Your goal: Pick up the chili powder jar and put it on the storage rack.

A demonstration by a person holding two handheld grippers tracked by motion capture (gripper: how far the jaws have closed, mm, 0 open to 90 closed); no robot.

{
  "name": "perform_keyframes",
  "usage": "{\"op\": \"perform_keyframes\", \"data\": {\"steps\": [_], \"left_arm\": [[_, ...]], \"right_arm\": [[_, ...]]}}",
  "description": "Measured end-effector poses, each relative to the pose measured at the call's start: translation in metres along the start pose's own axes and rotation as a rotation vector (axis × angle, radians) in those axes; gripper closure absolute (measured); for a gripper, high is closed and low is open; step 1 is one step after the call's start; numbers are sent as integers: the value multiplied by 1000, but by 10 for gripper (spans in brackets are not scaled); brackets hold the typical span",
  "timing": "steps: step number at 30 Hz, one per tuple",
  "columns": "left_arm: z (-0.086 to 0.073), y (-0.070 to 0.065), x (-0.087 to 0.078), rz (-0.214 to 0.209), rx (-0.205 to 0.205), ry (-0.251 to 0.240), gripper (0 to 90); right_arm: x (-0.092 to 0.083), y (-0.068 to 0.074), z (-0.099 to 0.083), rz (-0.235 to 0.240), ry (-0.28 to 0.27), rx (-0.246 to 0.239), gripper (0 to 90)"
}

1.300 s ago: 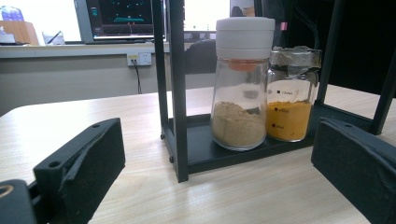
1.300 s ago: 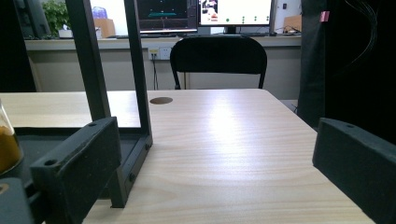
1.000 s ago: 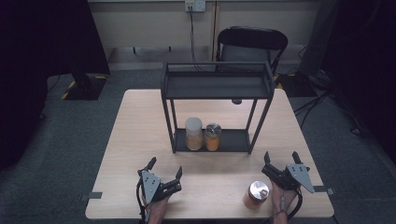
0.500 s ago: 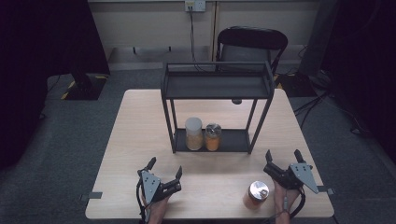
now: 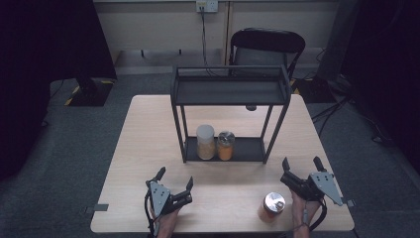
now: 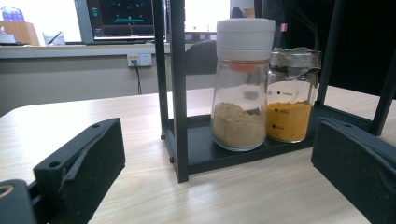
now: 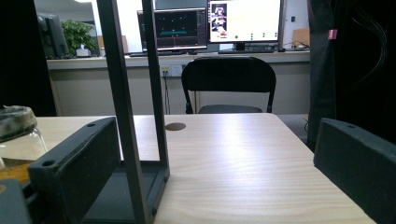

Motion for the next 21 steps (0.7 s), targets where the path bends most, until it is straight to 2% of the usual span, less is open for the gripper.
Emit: {"op": "perform_keyframes", "data": {"steps": [11,21], "left_arm": [[0,0,0,0,-4,-1,22],[0,0,0,1,-3,-2,22]], "right_arm": [[-5,7,13,35,9,1,0],[-13,13,26,48,-21,0,0]]}}
Point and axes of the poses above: each handheld gripper's, and its own axes: x roughly forward along the jaws, z roughly out of its top, y roughly to its left, the point moved 9 cm from there along x, roughly forward along the jaws, and after that the axes turned 10 degrees about z, right-handed, at the moved point
